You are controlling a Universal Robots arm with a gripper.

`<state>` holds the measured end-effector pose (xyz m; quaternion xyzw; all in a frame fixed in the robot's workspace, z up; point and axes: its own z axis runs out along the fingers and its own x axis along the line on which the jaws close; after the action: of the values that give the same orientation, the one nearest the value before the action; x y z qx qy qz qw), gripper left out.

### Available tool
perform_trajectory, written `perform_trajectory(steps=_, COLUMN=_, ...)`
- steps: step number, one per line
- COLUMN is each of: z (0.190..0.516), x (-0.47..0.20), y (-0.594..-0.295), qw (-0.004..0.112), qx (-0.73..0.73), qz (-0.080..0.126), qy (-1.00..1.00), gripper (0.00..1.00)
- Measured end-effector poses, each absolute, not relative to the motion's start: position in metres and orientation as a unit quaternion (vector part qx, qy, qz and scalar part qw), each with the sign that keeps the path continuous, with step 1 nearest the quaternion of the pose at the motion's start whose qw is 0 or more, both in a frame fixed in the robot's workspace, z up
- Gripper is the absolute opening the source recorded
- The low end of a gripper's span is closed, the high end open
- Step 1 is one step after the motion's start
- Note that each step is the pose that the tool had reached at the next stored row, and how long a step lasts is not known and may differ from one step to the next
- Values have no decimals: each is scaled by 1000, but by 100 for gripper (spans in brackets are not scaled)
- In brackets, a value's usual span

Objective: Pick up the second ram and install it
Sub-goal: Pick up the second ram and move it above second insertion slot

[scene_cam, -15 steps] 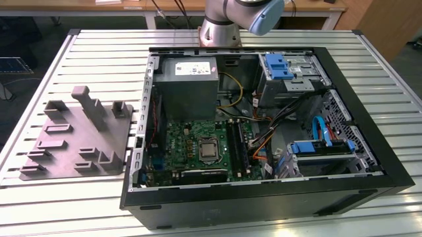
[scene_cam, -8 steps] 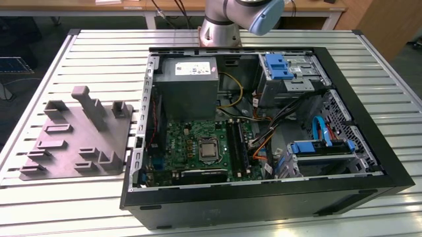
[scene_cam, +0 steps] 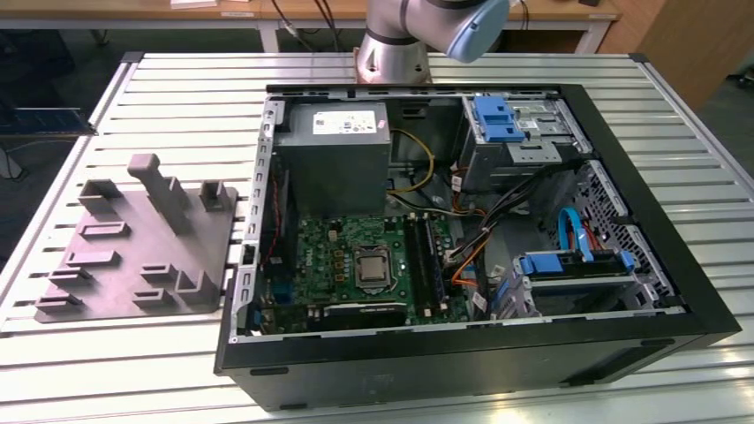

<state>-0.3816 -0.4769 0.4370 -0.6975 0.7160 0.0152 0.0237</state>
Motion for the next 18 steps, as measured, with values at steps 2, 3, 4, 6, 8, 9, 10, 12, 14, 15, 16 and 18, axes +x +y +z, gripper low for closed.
perform_trajectory(steps=2, z=433, x=-378, y=-477, qw=23, qx=-698, qz=16, qy=716, gripper=14)
perform_trajectory(steps=3, z=432, x=-377, y=-477, qw=22, qx=-698, qz=17, qy=716, gripper=14)
perform_trajectory(steps=4, z=430, x=-377, y=-477, qw=22, qx=-697, qz=17, qy=716, gripper=14)
perform_trajectory(steps=6, z=427, x=-376, y=-477, qw=22, qx=-697, qz=17, qy=716, gripper=14)
perform_trajectory(steps=8, z=425, x=-374, y=-477, qw=21, qx=-698, qz=17, qy=716, gripper=14)
perform_trajectory(steps=9, z=424, x=-373, y=-477, qw=21, qx=-697, qz=17, qy=716, gripper=14)
perform_trajectory(steps=10, z=422, x=-370, y=-477, qw=21, qx=-697, qz=18, qy=716, gripper=14)
perform_trajectory(steps=12, z=420, x=-367, y=-477, qw=21, qx=-697, qz=18, qy=716, gripper=14)
perform_trajectory(steps=14, z=418, x=-361, y=-477, qw=21, qx=-697, qz=18, qy=716, gripper=14)
perform_trajectory(steps=15, z=418, x=-359, y=-477, qw=21, qx=-697, qz=18, qy=716, gripper=14)
perform_trajectory(steps=16, z=417, x=-358, y=-477, qw=21, qx=-697, qz=18, qy=716, gripper=14)
perform_trajectory(steps=18, z=417, x=-355, y=-477, qw=21, qx=-697, qz=18, qy=716, gripper=14)
